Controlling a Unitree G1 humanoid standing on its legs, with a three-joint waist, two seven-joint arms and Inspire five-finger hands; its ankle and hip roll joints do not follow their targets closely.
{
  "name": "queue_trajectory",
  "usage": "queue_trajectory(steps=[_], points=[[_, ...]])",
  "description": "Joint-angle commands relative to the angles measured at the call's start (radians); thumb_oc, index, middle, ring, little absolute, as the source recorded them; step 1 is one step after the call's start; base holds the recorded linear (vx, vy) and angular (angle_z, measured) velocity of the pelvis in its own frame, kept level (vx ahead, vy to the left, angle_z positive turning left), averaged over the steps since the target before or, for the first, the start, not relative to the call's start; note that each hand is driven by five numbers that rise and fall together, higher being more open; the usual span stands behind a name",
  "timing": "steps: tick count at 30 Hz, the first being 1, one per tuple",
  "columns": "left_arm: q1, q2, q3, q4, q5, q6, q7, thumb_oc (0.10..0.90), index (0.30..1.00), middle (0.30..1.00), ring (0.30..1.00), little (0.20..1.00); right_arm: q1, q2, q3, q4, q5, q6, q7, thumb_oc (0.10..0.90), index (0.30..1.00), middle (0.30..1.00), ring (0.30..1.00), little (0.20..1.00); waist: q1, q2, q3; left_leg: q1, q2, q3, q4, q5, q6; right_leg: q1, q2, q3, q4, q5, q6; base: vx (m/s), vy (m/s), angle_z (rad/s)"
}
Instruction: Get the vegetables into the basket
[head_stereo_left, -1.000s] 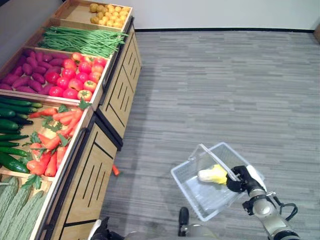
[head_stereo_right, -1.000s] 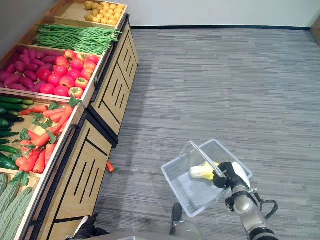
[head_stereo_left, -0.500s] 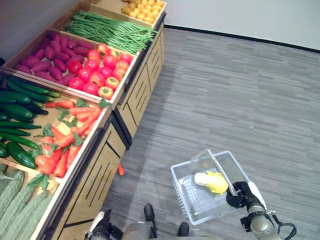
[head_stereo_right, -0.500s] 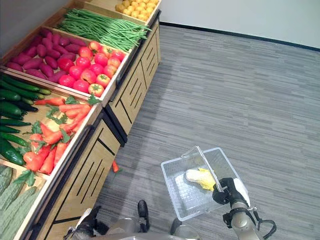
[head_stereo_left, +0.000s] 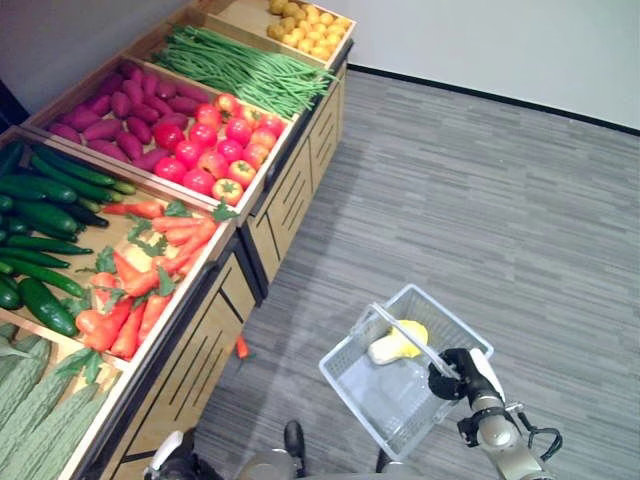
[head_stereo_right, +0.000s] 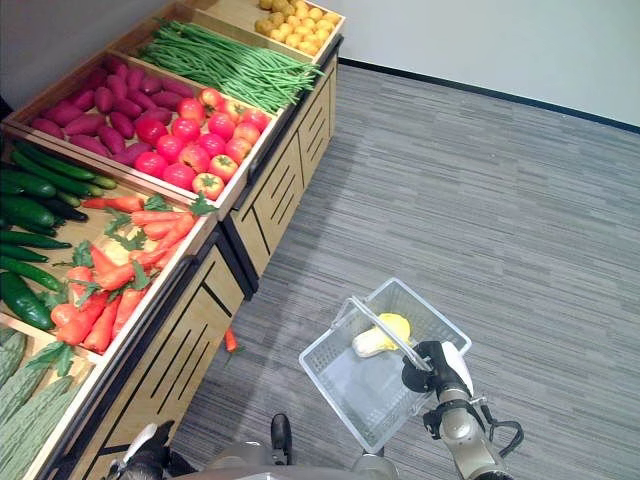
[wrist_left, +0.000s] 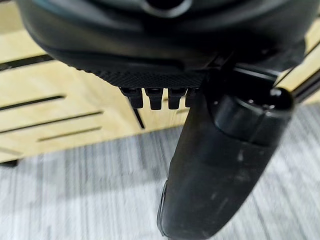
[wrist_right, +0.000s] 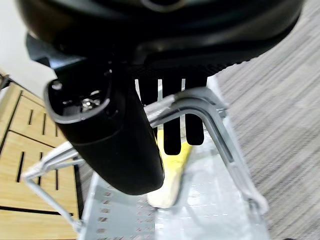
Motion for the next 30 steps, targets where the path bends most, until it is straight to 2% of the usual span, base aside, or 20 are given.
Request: queue_trajectory(steps=[1, 4, 5, 6, 8, 9, 10, 11, 12, 15, 16, 17, 18, 19, 20, 24, 26, 27, 28, 30], points=[[-0.044, -0.001, 0.008, 0.039, 0.031, -0.009, 0.032, 0.900, 1.000, 1.000, 1.000, 1.000, -0.050, -0.098, -0.024, -0.101, -0.028, -0.076, -0.043, 0.400, 0.300, 0.300, 0.300, 0.300, 0.001, 0.018, -0.018, -0.029, 0.030, -0.009, 0.087, -0.050, -0.036, -0.002, -0.015, -0.007, 0.069, 0.046, 0.020, 0.04, -0.006, -0.01], [-0.036, -0.002, 0.004, 0.039, 0.036, -0.011, 0.029, 0.900, 1.000, 1.000, 1.000, 1.000, -0.050, -0.103, -0.016, -0.103, -0.040, -0.077, -0.038, 0.400, 0.300, 0.300, 0.300, 0.300, 0.005, 0.011, -0.020, -0.030, 0.025, -0.017, 0.097, -0.061, -0.031, 0.000, -0.021, -0.007, 0.076, 0.060, 0.029, 0.05, 0.022, 0.01], [-0.029, -0.001, -0.004, 0.025, 0.038, -0.013, 0.022, 0.900, 1.000, 1.000, 1.000, 1.000, -0.056, -0.108, -0.019, -0.104, -0.044, -0.075, -0.038, 0.400, 0.300, 0.300, 0.300, 0.300, 0.009, 0.010, -0.014, -0.020, 0.013, -0.028, 0.098, -0.071, -0.017, -0.019, -0.033, 0.001, 0.149, 0.086, 0.040, 0.02, 0.041, 0.04], [-0.029, -0.001, -0.004, 0.025, 0.038, -0.013, 0.022, 0.900, 1.000, 1.000, 1.000, 1.000, -0.056, -0.108, -0.020, -0.104, -0.044, -0.075, -0.038, 0.400, 0.300, 0.300, 0.300, 0.300, 0.009, 0.010, -0.017, -0.024, 0.014, -0.027, 0.098, -0.068, -0.017, -0.024, -0.033, 0.002, 0.148, 0.089, 0.040, 0.03, 0.101, 0.04], [-0.027, 0.001, -0.010, 0.022, 0.042, -0.014, 0.024, 0.900, 1.000, 1.000, 1.000, 1.000, -0.072, -0.111, -0.019, -0.093, -0.044, -0.074, -0.041, 0.400, 0.300, 0.300, 0.300, 0.300, 0.008, 0.023, 0.006, 0.003, -0.001, -0.045, 0.086, -0.074, 0.008, -0.106, -0.058, 0.038, 0.333, 0.200, 0.055, 0.01, 0.140, 0.02], [-0.030, 0.003, -0.012, 0.023, 0.042, -0.014, 0.024, 0.900, 1.000, 1.000, 1.000, 1.000, -0.076, -0.112, -0.019, -0.098, -0.042, -0.074, -0.041, 0.400, 0.300, 0.300, 0.300, 0.300, 0.001, 0.033, 0.016, 0.011, 0.000, -0.060, 0.084, -0.072, 0.015, -0.130, -0.052, 0.060, 0.405, 0.216, 0.050, 0.00, 0.099, 0.11], [-0.030, 0.003, -0.012, 0.024, 0.042, -0.014, 0.024, 0.900, 1.000, 1.000, 1.000, 1.000, -0.077, -0.112, -0.019, -0.098, -0.042, -0.074, -0.041, 0.400, 0.300, 0.300, 0.300, 0.300, 0.002, 0.034, 0.013, 0.007, 0.001, -0.059, 0.084, -0.069, 0.014, -0.135, -0.051, 0.061, 0.402, 0.220, 0.049, 0.03, 0.074, 0.31], [-0.035, 0.005, -0.013, 0.024, 0.043, -0.013, 0.023, 0.900, 1.000, 1.000, 1.000, 1.000, -0.078, -0.112, -0.021, -0.096, -0.039, -0.076, -0.042, 0.400, 0.300, 0.300, 0.300, 0.300, -0.008, 0.044, 0.022, 0.020, 0.001, -0.082, 0.085, -0.071, 0.020, -0.158, -0.032, 0.092, 0.469, 0.208, 0.040, 0.21, 0.069, 0.61], [-0.049, 0.011, -0.016, 0.023, 0.040, -0.012, 0.027, 0.900, 1.000, 1.000, 1.000, 1.000, -0.077, -0.113, -0.023, -0.092, -0.034, -0.079, -0.042, 0.400, 0.300, 0.300, 0.300, 0.300, -0.027, 0.065, 0.022, 0.060, 0.000, -0.136, 0.075, -0.069, 0.018, -0.251, 0.032, 0.144, 0.473, 0.158, 0.007, 0.28, 0.053, 0.55], [-0.058, 0.014, -0.016, 0.031, 0.035, -0.010, 0.027, 0.900, 1.000, 1.000, 1.000, 1.000, -0.077, -0.112, -0.025, -0.089, -0.019, -0.080, -0.039, 0.400, 0.300, 0.300, 0.300, 0.300, -0.045, 0.065, 0.027, 0.091, 0.001, -0.176, 0.068, -0.077, 0.008, -0.265, 0.026, 0.129, 0.409, 0.146, 0.000, 0.21, -0.071, 0.79], [-0.063, 0.016, -0.014, 0.032, 0.032, -0.012, 0.029, 0.900, 1.000, 1.000, 1.000, 1.000, -0.079, -0.113, -0.027, -0.089, -0.014, -0.081, -0.041, 0.400, 0.300, 0.300, 0.300, 0.300, -0.053, 0.061, 0.029, 0.105, -0.001, -0.199, 0.066, -0.088, -0.002, -0.283, 0.020, 0.141, 0.326, 0.155, 0.003, 0.30, -0.199, 0.75], [-0.073, 0.018, -0.017, 0.050, 0.038, -0.010, 0.033, 0.900, 1.000, 1.000, 1.000, 1.000, -0.092, -0.110, -0.026, -0.097, -0.008, -0.079, -0.048, 0.400, 0.300, 0.300, 0.300, 0.300, -0.071, 0.045, 0.028, 0.126, -0.002, -0.234, 0.062, -0.112, -0.018, -0.295, 0.021, 0.195, 0.208, 0.178, 0.020, 0.30, -0.195, 0.58], [-0.073, 0.017, -0.016, 0.051, 0.038, -0.010, 0.034, 0.900, 1.000, 1.000, 1.000, 1.000, -0.092, -0.111, -0.025, -0.097, -0.008, -0.079, -0.049, 0.400, 0.300, 0.300, 0.300, 0.300, -0.073, 0.048, 0.032, 0.131, 0.001, -0.236, 0.062, -0.115, -0.019, -0.286, 0.023, 0.190, 0.203, 0.179, 0.020, 0.38, -0.287, 0.78], [-0.086, 0.019, -0.009, 0.064, 0.037, -0.009, 0.037, 0.900, 1.000, 1.000, 1.000, 1.000, -0.101, -0.112, -0.017, -0.098, -0.007, -0.081, -0.048, 0.400, 0.300, 0.300, 0.300, 0.300, -0.091, 0.042, 0.032, 0.149, 0.012, -0.283, 0.077, -0.137, -0.037, -0.304, 0.033, 0.282, 0.104, 0.199, 0.035, 0.30, -0.241, 0.80], [-0.082, 0.020, -0.006, 0.066, 0.036, -0.009, 0.035, 0.900, 1.000, 1.000, 1.000, 1.000, -0.100, -0.114, -0.015, -0.113, -0.011, -0.076, -0.043, 0.400, 0.300, 0.300, 0.300, 0.300, -0.095, 0.033, 0.030, 0.159, 0.013, -0.307, 0.083, -0.150, -0.046, -0.315, 0.037, 0.320, 0.086, 0.209, 0.044, 0.30, -0.241, 0.85], [-0.063, 0.020, -0.002, 0.075, 0.042, -0.010, 0.035, 0.900, 1.000, 1.000, 1.000, 1.000, -0.095, -0.124, -0.012, -0.110, -0.018, -0.077, -0.023, 0.400, 0.300, 0.300, 0.300, 0.300, -0.083, 0.022, 0.000, 0.188, 0.041, -0.364, 0.091, -0.163, -0.066, -0.265, 0.050, 0.296, 0.084, 0.174, 0.033, 0.23, -0.275, 1.10], [-0.052, 0.025, 0.008, 0.084, 0.040, -0.006, 0.042, 0.900, 1.000, 1.000, 1.000, 1.000, -0.109, -0.134, -0.004, -0.106, -0.008, -0.084, -0.011, 0.400, 0.300, 0.300, 0.300, 0.300, -0.072, 0.033, -0.019, 0.192, 0.084, -0.385, 0.093, -0.128, -0.085, -0.256, 0.081, 0.263, 0.107, 0.141, 0.012, 0.18, -0.298, 0.75], [-0.052, 0.025, 0.008, 0.084, 0.040, -0.006, 0.042, 0.900, 1.000, 1.000, 1.000, 1.000, -0.109, -0.134, -0.004, -0.105, -0.008, -0.085, -0.011, 0.400, 0.300, 0.300, 0.300, 0.300, -0.074, 0.035, -0.020, 0.192, 0.086, -0.387, 0.091, -0.128, -0.087, -0.256, 0.082, 0.260, 0.109, 0.140, 0.011, 0.14, -0.346, 0.45], [-0.051, 0.023, 0.007, 0.089, 0.031, -0.005, 0.039, 0.900, 1.000, 1.000, 1.000, 1.000, -0.119, -0.153, 0.000, -0.111, -0.003, -0.088, -0.009, 0.400, 0.300, 0.300, 0.300, 0.300, -0.063, 0.042, -0.028, 0.169, 0.118, -0.410, 0.106, -0.088, -0.105, -0.244, 0.098, 0.228, 0.114, 0.115, -0.008, 0.09, -0.304, 0.47], [-0.055, 0.020, -0.002, 0.085, 0.032, -0.004, 0.040, 0.900, 1.000, 1.000, 1.000, 1.000, -0.128, -0.171, -0.005, -0.125, 0.002, -0.093, -0.015, 0.400, 0.300, 0.300, 0.300, 0.300, -0.061, 0.046, -0.030, 0.145, 0.136, -0.426, 0.113, -0.054, -0.121, -0.230, 0.102, 0.187, 0.109, 0.100, -0.020, 0.09, -0.303, 0.55]])
